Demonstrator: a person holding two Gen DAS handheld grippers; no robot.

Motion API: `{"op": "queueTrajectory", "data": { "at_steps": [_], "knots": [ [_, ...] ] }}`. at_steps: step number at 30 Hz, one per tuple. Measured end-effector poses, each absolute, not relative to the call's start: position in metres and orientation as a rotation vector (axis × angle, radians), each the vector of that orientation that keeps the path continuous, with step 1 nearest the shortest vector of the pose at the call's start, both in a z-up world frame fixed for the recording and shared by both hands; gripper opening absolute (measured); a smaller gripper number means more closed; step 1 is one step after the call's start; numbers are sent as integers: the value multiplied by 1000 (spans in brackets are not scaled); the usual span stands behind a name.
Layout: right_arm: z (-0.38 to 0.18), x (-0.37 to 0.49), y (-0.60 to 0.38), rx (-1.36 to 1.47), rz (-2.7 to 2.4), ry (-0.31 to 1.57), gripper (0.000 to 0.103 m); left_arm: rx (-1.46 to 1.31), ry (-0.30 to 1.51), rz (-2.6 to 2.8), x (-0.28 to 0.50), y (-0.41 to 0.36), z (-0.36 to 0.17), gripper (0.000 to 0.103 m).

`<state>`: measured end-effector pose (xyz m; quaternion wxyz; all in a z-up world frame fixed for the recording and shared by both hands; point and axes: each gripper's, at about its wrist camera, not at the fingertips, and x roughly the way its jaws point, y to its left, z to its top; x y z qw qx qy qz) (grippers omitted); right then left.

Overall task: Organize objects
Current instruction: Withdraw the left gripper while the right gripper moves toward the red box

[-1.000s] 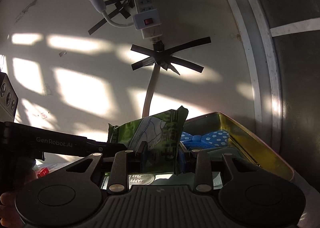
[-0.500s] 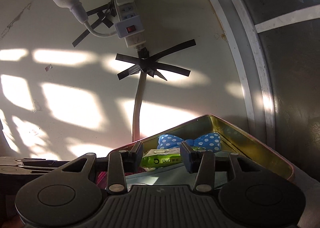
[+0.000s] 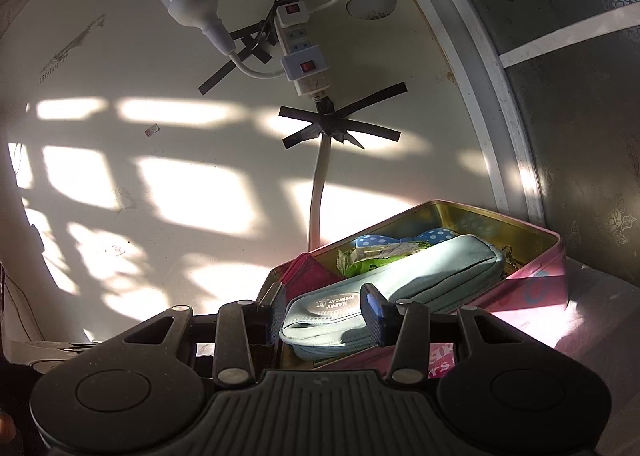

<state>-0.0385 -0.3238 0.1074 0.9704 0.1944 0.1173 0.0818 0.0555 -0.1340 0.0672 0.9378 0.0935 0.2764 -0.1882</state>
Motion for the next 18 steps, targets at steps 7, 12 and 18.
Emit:
{"op": "queueTrajectory", "data": {
  "at_steps": [7,12,18],
  "knots": [
    [110,-44,-290,360,223,260,43,169,590,-290,51,-90,52,45],
    [113,-45,-265,325,257,274,43,146,600,-238,50,-62,46,46],
    [116,-45,-240,300,294,298,43,126,609,-202,48,-36,40,48]
  ]
}}
